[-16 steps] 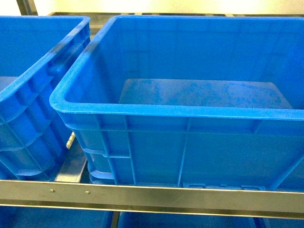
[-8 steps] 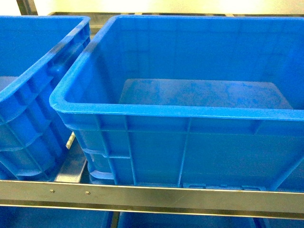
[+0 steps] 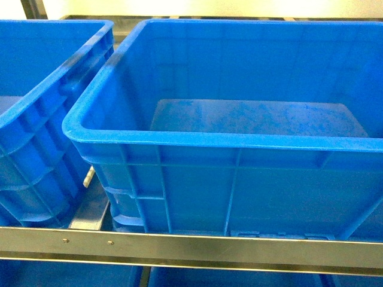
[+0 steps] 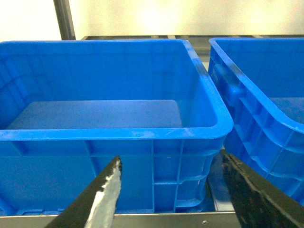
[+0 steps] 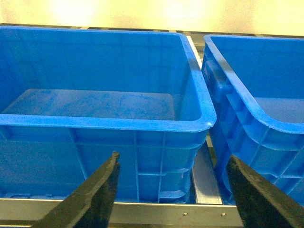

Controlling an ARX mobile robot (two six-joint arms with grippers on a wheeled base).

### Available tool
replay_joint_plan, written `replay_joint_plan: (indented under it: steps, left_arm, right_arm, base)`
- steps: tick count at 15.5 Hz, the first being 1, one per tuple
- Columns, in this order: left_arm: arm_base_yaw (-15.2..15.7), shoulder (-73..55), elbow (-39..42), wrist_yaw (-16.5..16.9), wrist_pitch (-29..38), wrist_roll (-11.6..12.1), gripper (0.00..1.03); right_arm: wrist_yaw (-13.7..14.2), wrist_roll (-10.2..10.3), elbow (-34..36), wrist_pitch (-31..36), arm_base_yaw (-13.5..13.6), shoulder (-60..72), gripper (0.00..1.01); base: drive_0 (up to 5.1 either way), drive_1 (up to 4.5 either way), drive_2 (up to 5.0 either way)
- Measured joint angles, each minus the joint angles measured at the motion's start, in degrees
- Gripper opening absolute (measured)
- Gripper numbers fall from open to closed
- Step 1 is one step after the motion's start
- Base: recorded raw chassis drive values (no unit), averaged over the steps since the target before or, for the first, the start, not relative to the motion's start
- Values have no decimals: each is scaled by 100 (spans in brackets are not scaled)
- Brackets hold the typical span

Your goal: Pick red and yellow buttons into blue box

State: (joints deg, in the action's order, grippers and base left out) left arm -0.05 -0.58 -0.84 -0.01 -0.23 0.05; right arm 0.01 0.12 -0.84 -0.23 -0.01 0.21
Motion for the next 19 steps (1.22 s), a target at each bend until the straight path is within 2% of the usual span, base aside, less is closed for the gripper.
replay_joint_plan:
  steps: [2, 3, 4, 19]
  left_arm:
    - [0, 0, 0, 0, 0, 0, 84]
    - [0, 0, 0, 0, 0, 2, 99]
    - [0, 0, 0, 0, 0, 7, 98]
    - [0, 0, 0, 0, 0, 4, 98]
  right_arm:
    - [0, 0, 0, -2, 0, 0, 92]
    - [0, 2, 0, -2, 0, 0, 100]
    - [-2, 2, 0, -2, 0, 0, 97]
    - [0, 2, 0, -2, 0, 0, 98]
  base:
    - [0, 0, 0]
    - [0, 0, 0]
    - [0, 0, 0]
    - [0, 0, 0]
